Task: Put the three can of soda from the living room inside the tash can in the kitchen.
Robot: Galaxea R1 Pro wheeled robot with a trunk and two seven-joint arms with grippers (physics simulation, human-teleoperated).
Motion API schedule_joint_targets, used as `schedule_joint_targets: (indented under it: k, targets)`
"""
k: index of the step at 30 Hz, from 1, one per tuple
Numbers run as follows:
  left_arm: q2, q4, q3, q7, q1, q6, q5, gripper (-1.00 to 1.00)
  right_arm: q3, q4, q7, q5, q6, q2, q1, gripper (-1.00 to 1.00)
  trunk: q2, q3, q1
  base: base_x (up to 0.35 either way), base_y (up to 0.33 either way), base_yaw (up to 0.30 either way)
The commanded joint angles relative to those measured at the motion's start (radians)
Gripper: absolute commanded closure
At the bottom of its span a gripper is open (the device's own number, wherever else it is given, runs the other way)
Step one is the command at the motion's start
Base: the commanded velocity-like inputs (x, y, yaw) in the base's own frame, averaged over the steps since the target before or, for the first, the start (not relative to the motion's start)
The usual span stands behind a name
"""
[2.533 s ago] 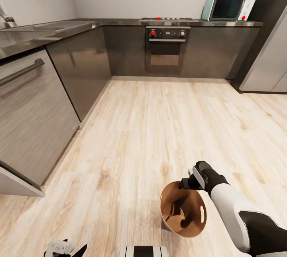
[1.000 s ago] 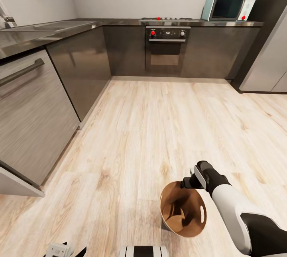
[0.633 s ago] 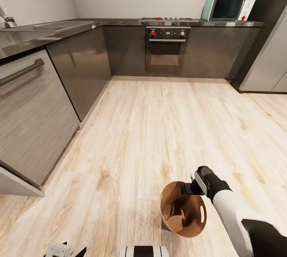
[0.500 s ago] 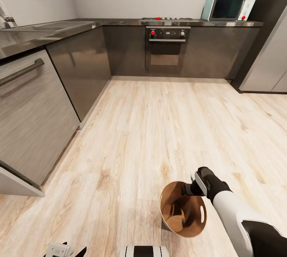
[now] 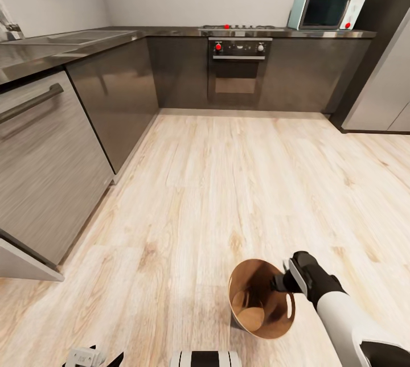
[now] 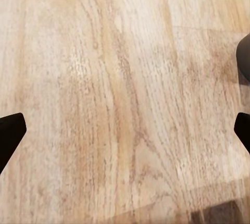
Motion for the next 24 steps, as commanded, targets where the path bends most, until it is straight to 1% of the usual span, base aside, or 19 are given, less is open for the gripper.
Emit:
schedule_joint_targets:
  k: [1,5,8,11,16,24]
  targets:
    - [0.0,0.0,0.0,0.0,0.0,0.0,0.0,-1.0,0.0,-0.001,0.0,-0.001,0.0,-0.004,0.003,-1.0,0.0,0.0,0.0,0.0,0.0,0.0]
    - [0.0,0.001,0.0,0.0,0.0,0.0,-0.001,-1.0,-0.002,-0.003,0.003,-0.003,-0.001,-0.025,0.026,-1.0,0.0,0.0,0.0,0.0,0.0,0.0]
    - [0.0,0.001,0.0,0.0,-0.001,0.0,-0.001,-1.0,-0.002,-0.003,0.003,-0.005,-0.002,-0.035,0.033,-1.0,0.0,0.0,0.0,0.0,0.0,0.0]
    - [0.0,0.001,0.0,0.0,-0.001,0.0,-0.001,-1.0,-0.002,-0.003,0.004,-0.006,-0.004,-0.038,0.036,-1.0,0.0,0.0,0.0,0.0,0.0,0.0]
    - [0.0,0.001,0.0,0.0,-0.001,0.0,-0.001,-1.0,-0.002,0.002,0.004,-0.007,-0.038,-0.041,0.047,-1.0,0.0,0.0,0.0,0.0,0.0,0.0]
    - [0.0,0.001,0.0,0.0,-0.001,-0.001,0.0,-1.0,-0.001,0.003,0.004,-0.005,-0.047,-0.042,0.05,-1.0,0.0,0.0,0.0,0.0,0.0,0.0]
